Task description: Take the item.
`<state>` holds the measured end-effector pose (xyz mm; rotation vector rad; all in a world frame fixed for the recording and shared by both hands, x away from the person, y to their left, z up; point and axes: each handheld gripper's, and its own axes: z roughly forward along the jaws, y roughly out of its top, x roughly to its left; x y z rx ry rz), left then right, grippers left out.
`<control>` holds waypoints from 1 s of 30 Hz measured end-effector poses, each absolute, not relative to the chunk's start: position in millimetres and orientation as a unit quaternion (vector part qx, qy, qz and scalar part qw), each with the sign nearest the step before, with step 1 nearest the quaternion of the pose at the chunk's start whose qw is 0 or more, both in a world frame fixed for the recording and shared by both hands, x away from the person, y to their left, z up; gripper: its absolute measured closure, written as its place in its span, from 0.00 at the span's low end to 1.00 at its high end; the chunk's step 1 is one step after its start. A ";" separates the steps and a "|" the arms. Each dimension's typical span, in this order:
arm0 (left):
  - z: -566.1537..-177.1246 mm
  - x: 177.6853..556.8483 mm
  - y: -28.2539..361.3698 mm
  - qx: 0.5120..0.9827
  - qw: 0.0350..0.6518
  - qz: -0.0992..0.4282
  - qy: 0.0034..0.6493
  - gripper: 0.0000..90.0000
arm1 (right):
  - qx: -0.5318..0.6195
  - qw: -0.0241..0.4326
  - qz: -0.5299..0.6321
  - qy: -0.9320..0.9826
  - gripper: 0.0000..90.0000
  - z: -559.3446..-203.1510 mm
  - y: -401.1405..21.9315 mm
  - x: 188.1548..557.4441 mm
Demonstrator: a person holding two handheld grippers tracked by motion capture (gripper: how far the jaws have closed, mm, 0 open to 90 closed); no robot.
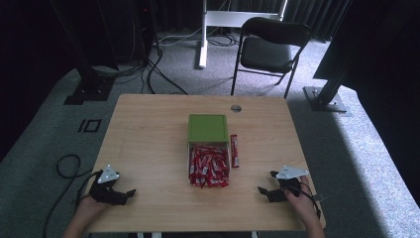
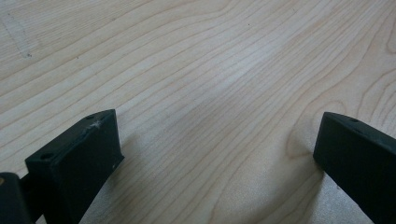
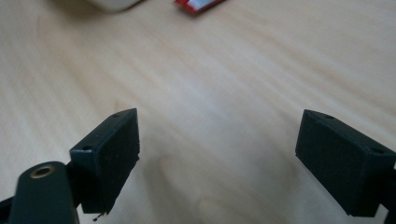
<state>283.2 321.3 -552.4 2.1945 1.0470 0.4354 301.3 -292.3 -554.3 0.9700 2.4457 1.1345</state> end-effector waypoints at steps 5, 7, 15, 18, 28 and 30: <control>-552.4 283.2 321.3 0.839 0.329 0.166 0.400 0.02 | 0.322 0.128 0.378 0.859 0.14 -557.8 -290.2 296.5; -552.4 283.2 321.3 0.839 0.329 0.166 0.400 0.02 | 0.328 0.134 0.379 0.855 0.14 -557.7 -290.1 294.9; -552.3 283.2 321.4 0.839 0.329 0.166 0.400 0.02 | 0.306 0.131 0.374 0.865 0.13 -558.4 -292.1 282.7; -552.4 283.2 321.3 0.839 0.329 0.167 0.400 0.02 | 0.306 0.132 0.374 0.865 0.14 -558.4 -291.8 279.9; -552.4 283.2 321.3 0.839 0.329 0.167 0.400 0.02 | 0.306 0.132 0.373 0.866 0.13 -558.4 -291.9 279.7; -552.4 283.2 321.3 0.839 0.329 0.167 0.400 0.02 | 0.306 0.132 0.373 0.866 0.13 -558.5 -291.9 279.8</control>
